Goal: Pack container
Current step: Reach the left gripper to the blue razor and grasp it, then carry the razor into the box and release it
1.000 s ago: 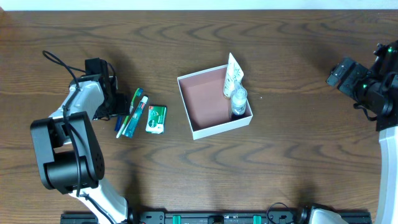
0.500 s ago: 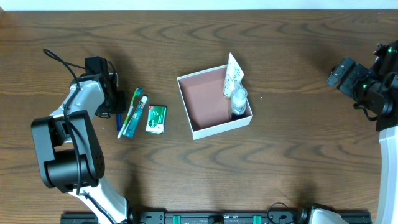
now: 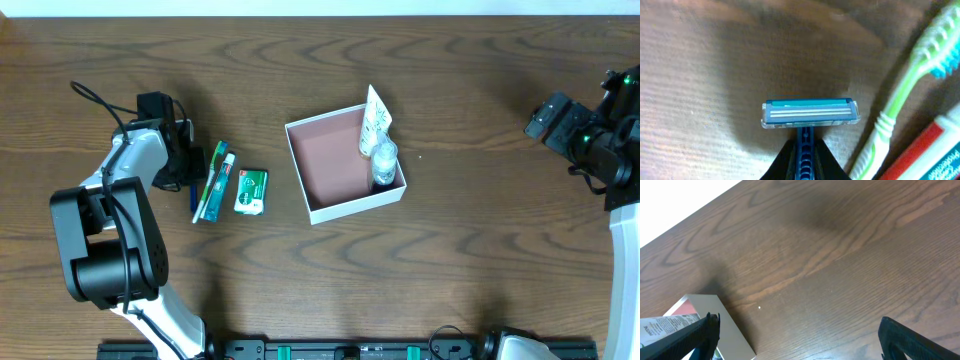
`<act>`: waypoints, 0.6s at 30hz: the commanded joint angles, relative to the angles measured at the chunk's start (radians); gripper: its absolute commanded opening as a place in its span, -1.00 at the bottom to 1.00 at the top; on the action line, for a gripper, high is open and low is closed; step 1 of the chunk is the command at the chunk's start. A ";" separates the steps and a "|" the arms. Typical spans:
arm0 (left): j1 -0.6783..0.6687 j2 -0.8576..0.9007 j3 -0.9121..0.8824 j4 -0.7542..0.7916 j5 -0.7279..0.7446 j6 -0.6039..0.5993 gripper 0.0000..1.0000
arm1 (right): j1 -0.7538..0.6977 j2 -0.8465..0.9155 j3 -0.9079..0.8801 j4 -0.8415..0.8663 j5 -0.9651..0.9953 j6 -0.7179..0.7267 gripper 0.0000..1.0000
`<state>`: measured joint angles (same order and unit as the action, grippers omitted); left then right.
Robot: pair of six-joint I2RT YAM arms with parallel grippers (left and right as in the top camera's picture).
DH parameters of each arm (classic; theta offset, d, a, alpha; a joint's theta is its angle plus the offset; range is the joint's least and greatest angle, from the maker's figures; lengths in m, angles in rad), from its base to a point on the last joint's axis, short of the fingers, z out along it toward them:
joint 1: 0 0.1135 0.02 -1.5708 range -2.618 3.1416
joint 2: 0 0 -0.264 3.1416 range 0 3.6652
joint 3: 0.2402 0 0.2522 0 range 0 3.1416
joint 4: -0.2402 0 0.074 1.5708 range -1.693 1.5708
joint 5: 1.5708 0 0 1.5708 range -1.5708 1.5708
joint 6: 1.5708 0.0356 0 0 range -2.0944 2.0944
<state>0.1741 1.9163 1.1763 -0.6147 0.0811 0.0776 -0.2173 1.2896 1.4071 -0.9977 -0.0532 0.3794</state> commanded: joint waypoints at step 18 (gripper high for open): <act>-0.460 -0.473 0.142 -0.029 0.060 -0.448 -0.88 | -0.006 0.003 0.005 0.001 -0.004 0.009 0.99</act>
<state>-0.2085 1.4246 1.3212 -0.6537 0.2031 -0.1871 -0.2173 1.2896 1.4071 -0.9977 -0.0532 0.3794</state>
